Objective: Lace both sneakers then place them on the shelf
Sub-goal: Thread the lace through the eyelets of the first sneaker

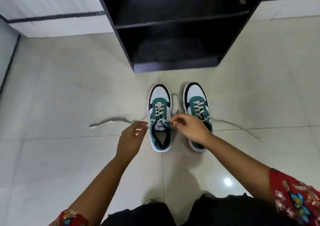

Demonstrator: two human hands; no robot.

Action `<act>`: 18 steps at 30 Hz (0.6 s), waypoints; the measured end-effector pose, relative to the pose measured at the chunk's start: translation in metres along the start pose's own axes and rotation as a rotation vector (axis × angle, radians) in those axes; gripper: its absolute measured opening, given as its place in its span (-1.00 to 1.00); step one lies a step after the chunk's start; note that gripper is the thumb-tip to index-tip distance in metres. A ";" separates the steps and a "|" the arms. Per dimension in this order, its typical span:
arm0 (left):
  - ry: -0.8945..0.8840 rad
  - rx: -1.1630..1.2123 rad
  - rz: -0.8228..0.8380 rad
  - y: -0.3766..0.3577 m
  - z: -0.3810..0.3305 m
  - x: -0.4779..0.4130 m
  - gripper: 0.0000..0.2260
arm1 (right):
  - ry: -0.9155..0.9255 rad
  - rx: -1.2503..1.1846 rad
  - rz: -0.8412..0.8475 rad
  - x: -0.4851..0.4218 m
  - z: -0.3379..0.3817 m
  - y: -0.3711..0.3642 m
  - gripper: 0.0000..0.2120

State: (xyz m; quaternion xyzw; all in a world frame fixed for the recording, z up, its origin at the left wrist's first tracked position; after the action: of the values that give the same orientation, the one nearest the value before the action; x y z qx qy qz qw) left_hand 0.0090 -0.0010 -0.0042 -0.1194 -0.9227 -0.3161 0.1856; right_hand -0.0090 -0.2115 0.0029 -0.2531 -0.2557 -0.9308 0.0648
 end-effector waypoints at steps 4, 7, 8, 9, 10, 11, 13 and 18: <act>0.027 0.035 -0.022 -0.005 0.023 -0.012 -0.87 | 0.045 0.042 -0.024 -0.013 -0.012 -0.008 -0.81; -0.013 0.035 -0.047 -0.008 0.034 -0.017 -0.87 | 0.086 0.041 -0.045 -0.020 -0.020 -0.012 -0.82; -0.035 0.038 -0.053 -0.008 0.035 -0.018 -0.85 | 0.101 0.032 -0.064 -0.022 -0.022 -0.012 -0.82; -0.054 0.034 -0.057 -0.008 0.037 -0.019 -0.83 | 0.114 0.022 -0.072 -0.023 -0.023 -0.013 -0.82; -0.077 0.019 -0.057 -0.009 0.038 -0.021 -0.80 | 0.135 0.022 -0.077 -0.024 -0.023 -0.013 -0.80; -0.107 -0.005 -0.052 -0.009 0.038 -0.023 -0.78 | 0.154 0.039 -0.071 -0.026 -0.023 -0.013 -0.77; -0.169 -0.070 -0.030 -0.012 0.037 -0.029 -0.73 | 0.166 0.137 -0.021 -0.029 -0.022 -0.015 -0.69; -0.354 -0.319 0.017 -0.023 0.036 -0.043 -0.72 | 0.162 0.367 -0.019 -0.031 -0.019 -0.022 -0.54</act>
State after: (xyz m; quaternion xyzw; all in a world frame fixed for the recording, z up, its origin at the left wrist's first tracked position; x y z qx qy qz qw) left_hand 0.0309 -0.0007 -0.0608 -0.2084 -0.8782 -0.4305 0.0024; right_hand 0.0045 -0.2022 -0.0365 -0.1589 -0.4174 -0.8865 0.1214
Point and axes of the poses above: each hand's wrist, its own x-axis away from the middle knuckle, its own y-axis out of the back of the hand, z = x × y, the point moved 1 cm from there along -x, towards the middle knuckle, and after that the axes turned 3 degrees about -x, right-handed, at the moved point
